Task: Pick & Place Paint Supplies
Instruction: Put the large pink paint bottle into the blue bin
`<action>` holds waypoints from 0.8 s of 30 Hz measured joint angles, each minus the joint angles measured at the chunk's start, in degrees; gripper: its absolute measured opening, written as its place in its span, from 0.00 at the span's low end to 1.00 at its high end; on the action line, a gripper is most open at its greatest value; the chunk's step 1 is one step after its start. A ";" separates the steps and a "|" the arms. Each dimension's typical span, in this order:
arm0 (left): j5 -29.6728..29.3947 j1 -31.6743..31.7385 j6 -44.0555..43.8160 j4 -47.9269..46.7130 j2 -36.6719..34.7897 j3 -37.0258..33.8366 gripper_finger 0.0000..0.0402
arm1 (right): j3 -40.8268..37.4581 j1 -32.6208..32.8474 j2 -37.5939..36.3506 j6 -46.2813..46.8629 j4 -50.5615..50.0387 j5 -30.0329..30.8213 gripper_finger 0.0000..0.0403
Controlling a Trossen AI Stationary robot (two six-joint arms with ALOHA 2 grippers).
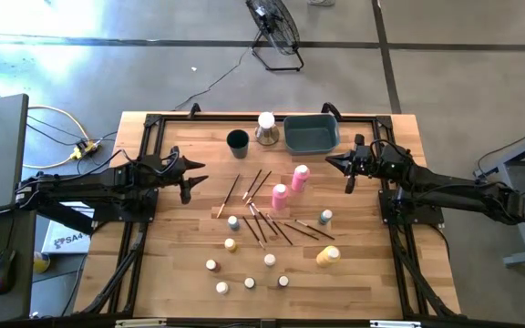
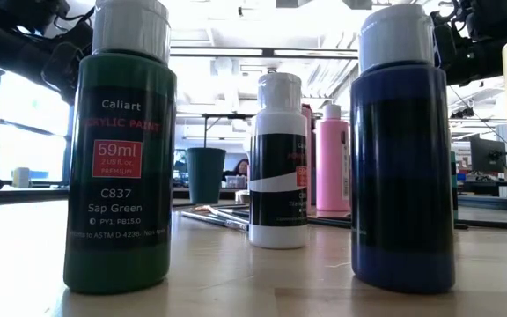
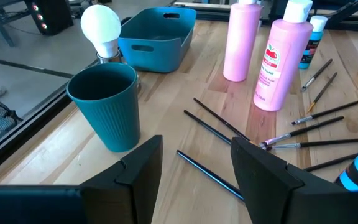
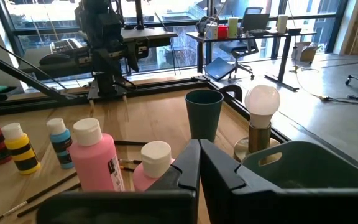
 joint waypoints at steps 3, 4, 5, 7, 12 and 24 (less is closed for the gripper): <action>0.00 0.00 0.00 0.00 0.02 0.00 0.47 | 0.01 0.00 -0.01 0.00 0.01 0.05 0.01; 0.00 0.00 0.00 0.00 0.00 0.00 0.47 | 0.01 0.02 -0.01 0.00 0.01 0.14 0.01; 0.00 0.00 0.00 0.00 0.00 0.00 0.47 | 0.00 0.00 -0.02 0.00 0.02 0.14 0.01; 0.00 0.00 0.00 -0.02 0.02 0.00 0.47 | 0.00 0.02 0.00 0.00 0.01 0.02 0.01; 0.02 0.00 0.00 0.03 0.02 0.00 0.47 | 0.00 0.00 0.00 1.02 0.00 -0.14 0.01; 1.46 -0.02 -1.49 0.00 0.02 0.00 0.47 | 0.00 0.02 0.00 3.12 0.22 -0.28 0.01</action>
